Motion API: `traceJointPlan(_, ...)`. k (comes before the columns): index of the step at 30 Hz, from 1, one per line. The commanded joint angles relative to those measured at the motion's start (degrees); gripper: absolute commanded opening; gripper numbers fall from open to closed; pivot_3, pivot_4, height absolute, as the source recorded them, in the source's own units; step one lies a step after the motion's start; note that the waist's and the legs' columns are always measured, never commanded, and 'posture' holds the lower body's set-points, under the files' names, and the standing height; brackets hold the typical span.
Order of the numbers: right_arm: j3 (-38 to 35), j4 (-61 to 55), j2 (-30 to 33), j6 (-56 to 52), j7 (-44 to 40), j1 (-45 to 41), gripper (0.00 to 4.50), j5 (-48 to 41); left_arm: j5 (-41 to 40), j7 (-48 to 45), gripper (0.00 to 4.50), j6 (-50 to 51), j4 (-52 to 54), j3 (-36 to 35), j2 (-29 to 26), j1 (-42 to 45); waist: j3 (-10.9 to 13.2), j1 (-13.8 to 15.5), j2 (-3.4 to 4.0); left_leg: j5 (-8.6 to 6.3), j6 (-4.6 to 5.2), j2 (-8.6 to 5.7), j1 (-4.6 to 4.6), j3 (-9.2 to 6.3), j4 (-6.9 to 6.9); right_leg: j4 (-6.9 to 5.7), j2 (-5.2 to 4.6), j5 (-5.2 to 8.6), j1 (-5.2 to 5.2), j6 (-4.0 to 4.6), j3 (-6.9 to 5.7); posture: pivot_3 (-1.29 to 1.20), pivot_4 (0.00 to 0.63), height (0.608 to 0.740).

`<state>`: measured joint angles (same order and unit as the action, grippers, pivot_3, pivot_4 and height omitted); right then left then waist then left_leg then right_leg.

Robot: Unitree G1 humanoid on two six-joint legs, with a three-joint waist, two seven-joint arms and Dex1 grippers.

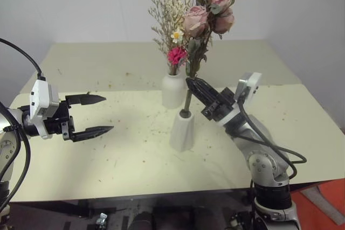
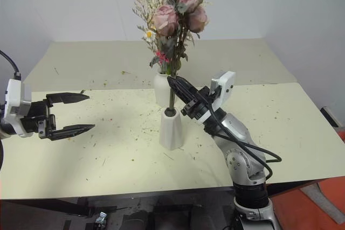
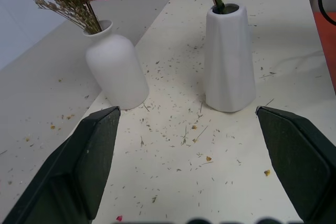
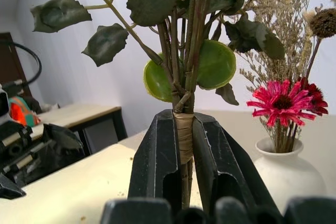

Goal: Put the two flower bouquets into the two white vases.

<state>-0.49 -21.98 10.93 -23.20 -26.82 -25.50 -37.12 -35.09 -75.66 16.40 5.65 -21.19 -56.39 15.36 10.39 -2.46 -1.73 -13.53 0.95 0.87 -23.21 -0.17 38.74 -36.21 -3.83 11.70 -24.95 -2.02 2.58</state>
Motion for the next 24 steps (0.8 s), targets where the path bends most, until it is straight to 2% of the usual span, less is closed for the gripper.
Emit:
traceJointPlan(1,0.0,-1.7,-0.5,2.6,-0.9,0.8,0.19,0.5,-0.4,0.3,4.5,-1.0,0.3,-0.6,0.0,1.3,0.0,0.0,0.0,0.0,0.0,0.01,0.0,0.0,0.0,0.0,0.0,0.0,0.0,0.0,0.0,0.0,0.15,0.74)
traceJointPlan(12,0.0,-2.0,-1.6,6.0,-2.2,4.6,0.19,2.1,-0.3,0.3,4.5,-1.1,0.3,-0.4,0.1,1.8,0.0,0.0,0.0,0.0,0.0,0.0,0.0,0.0,0.0,0.0,0.01,0.0,0.0,0.0,0.0,0.0,0.15,0.74)
traceJointPlan(13,-0.2,-2.2,-1.6,6.0,-2.5,4.8,0.92,1.5,-0.3,0.4,4.5,-1.0,0.3,-0.3,0.1,1.8,0.0,0.0,0.0,0.0,0.0,0.0,0.0,0.0,0.0,0.0,0.0,0.0,0.01,0.0,0.0,0.0,0.15,0.74)
traceJointPlan(14,-0.2,-2.7,-1.2,6.0,-3.0,5.2,1.14,1.3,-0.3,0.4,4.5,-1.0,0.3,-0.3,0.1,1.9,0.0,0.0,0.0,0.0,0.0,0.0,0.01,0.0,0.0,0.0,0.0,0.0,0.01,0.0,0.0,0.0,0.15,0.74)
traceJointPlan(23,0.0,-7.6,4.4,5.2,-8.7,9.2,4.28,0.3,-0.1,0.3,4.5,-1.1,0.0,0.2,0.1,2.6,0.0,0.1,0.0,0.0,0.0,0.0,0.02,-0.01,0.0,-0.01,0.02,0.01,0.02,0.01,0.0,0.0,0.15,0.74)
traceJointPlan(24,-0.1,-7.9,5.2,5.2,-9.5,9.5,4.47,0.2,-0.1,0.3,4.5,-1.1,0.0,0.3,0.2,2.7,0.0,0.1,0.0,0.0,0.0,0.01,0.03,0.0,0.0,-0.01,0.02,0.01,0.02,0.02,0.0,0.0,0.15,0.74)
